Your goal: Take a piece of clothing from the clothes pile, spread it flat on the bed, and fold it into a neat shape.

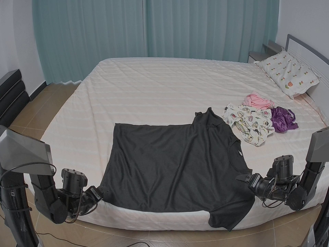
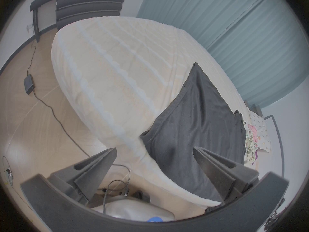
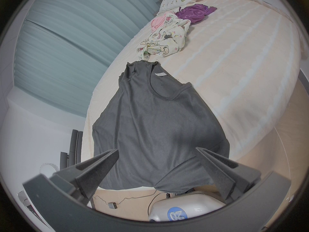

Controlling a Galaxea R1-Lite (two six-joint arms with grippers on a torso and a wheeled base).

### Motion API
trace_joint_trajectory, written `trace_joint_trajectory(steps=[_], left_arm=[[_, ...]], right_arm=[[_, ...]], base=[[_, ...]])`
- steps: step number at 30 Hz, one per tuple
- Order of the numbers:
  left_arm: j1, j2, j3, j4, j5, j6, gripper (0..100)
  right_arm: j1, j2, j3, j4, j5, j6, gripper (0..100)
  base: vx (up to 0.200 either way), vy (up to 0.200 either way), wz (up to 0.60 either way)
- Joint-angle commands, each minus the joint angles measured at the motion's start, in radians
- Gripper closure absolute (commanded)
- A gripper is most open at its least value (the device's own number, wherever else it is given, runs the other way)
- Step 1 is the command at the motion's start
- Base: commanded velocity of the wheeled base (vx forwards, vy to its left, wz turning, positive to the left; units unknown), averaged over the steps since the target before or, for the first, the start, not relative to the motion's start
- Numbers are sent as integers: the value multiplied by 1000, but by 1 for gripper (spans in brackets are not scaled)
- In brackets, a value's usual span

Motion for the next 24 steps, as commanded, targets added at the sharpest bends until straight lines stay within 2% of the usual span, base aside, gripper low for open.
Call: trace_joint_trajectory(steps=[1, 6, 10, 11, 16, 24], left_arm=[[-36, 119, -69, -25, 51, -1, 0], [-36, 147, -142, -15, 61, 1, 0], [-36, 183, -181, -12, 115, 10, 0], [-41, 209, -184, -17, 153, 54, 100], [-44, 228, -171, -25, 186, 84, 100], [-1, 180, -53, -43, 179, 56, 100]], right_arm=[[8, 3, 8, -1, 1, 2, 0], [8, 3, 7, -3, 1, 2, 0], [8, 5, 8, -3, 1, 0, 0], [8, 12, 11, -3, -2, -7, 0], [-6, 23, 27, -3, -2, -38, 0], [-64, 32, 54, 1, 11, -201, 0]], base=[[0, 0, 0], [0, 0, 0], [0, 0, 0], [0, 0, 0], [0, 0, 0], [0, 0, 0]])
